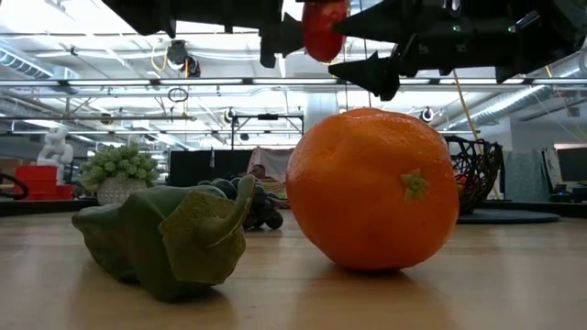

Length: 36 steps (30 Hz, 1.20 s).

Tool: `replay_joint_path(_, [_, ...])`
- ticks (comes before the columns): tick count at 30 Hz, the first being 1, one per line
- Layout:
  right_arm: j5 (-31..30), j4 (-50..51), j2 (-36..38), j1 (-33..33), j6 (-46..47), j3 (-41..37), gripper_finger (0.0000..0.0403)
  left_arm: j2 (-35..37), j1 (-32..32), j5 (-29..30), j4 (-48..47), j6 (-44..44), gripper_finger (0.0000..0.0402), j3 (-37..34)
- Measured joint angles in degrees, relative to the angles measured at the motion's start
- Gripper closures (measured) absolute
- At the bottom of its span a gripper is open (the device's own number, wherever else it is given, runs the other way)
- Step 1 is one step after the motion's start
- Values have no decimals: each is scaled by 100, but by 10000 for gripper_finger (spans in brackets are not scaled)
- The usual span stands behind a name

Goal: Build produce basket
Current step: Put the orange mango into the black wire basket

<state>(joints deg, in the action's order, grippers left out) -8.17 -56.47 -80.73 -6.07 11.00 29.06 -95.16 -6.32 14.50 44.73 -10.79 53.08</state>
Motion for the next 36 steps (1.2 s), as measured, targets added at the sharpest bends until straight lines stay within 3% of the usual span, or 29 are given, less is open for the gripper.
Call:
replay_joint_path(11, [-76, -565, -230, 0, 30, 2, 25, -23, 36, 61, -4, 4, 129, 0])
replay_joint_path(19, [-233, -720, -247, 3, 131, 4, 29, -316, 25, 81, 395, 0, 108, 53])
replay_joint_path(28, [-204, -576, -244, 1, 138, 13, 111, -602, 32, 76, 608, -94, 112, 188])
replay_joint_path(36, [-174, -544, -239, -1, 25, 17, 143, -369, -51, 22, 348, -78, 40, 188])
